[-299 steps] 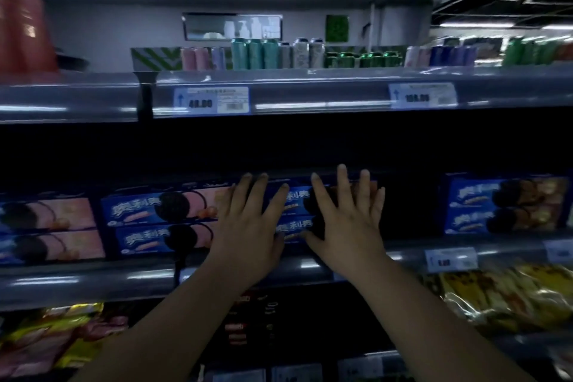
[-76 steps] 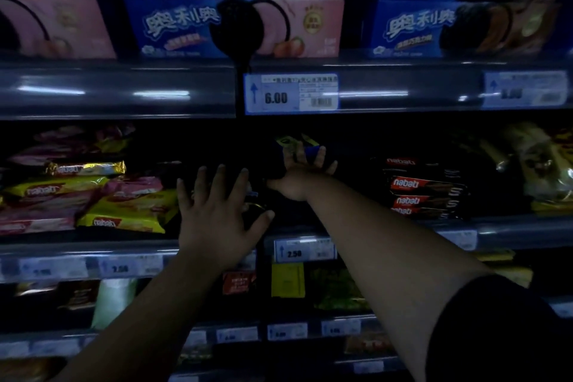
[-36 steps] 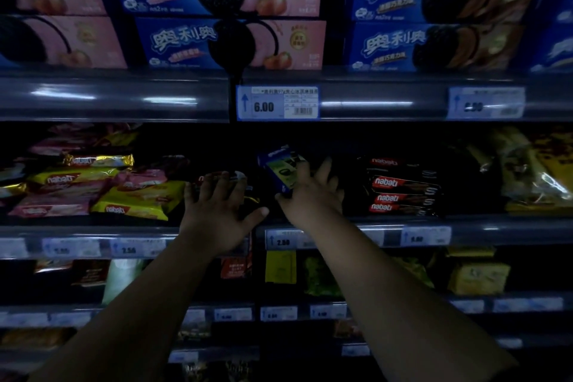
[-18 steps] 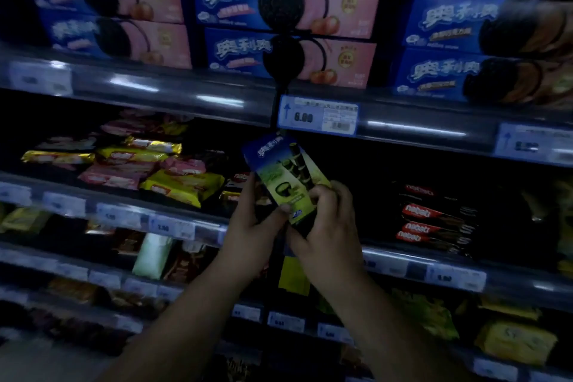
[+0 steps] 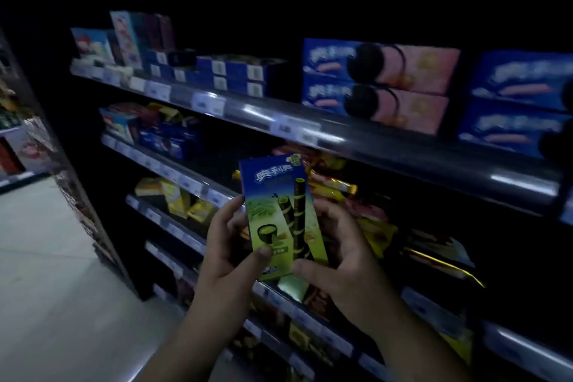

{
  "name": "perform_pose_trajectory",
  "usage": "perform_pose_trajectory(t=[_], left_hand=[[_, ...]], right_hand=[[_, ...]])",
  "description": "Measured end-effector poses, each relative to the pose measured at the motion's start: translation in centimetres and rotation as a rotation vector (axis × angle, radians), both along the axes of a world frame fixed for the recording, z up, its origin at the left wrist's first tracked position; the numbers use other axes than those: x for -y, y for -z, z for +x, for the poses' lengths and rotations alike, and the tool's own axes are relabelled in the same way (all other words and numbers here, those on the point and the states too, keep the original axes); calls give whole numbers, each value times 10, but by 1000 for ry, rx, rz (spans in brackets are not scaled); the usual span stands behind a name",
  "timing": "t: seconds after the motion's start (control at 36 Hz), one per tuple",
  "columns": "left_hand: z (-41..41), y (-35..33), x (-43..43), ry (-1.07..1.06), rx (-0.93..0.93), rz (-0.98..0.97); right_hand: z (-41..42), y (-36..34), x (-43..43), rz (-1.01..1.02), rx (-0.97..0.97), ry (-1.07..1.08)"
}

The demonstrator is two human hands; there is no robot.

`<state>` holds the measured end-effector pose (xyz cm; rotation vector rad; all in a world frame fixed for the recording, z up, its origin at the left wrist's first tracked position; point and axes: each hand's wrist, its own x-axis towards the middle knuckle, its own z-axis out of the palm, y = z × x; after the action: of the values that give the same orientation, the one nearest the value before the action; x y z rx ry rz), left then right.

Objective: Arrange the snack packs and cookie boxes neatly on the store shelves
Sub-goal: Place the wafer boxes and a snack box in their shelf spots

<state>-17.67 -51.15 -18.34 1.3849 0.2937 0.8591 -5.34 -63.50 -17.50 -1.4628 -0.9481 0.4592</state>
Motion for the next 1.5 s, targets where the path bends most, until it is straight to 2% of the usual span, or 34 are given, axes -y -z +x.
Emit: perform_pose_trajectory(t=[0.19, 0.31, 0.47, 0.72, 0.86, 1.0, 1.19, 1.25, 1.42, 1.5], left_hand=[[-19, -64, -66, 53, -74, 23], [-27, -92, -76, 85, -138, 80], [-44, -123, -73, 127, -137, 106], [-37, -139, -118, 184, -10, 150], [-20, -148, -185, 181, 47, 191], [3, -161, -276, 138, 25, 378], [41, -175, -381, 103, -15, 594], [51, -177, -397, 145, -17, 585], [83, -176, -436, 156, -71, 752], [102, -179, -450, 67, -79, 939]], right_hand=[[-20, -50, -58, 7, -141, 19], [-28, -77, -62, 51, -222, 48], [-37, -101, -66, 184, -329, 84], [-46, -129, -105, 252, -242, 139], [-38, -147, -165, 221, -108, 197], [-24, -163, -245, 110, 96, 283], [-9, -170, -339, -48, 390, 570], [-6, -174, -353, -151, 488, 649], [13, -192, -378, -404, 745, 804], [23, -195, -384, -573, 894, 882]])
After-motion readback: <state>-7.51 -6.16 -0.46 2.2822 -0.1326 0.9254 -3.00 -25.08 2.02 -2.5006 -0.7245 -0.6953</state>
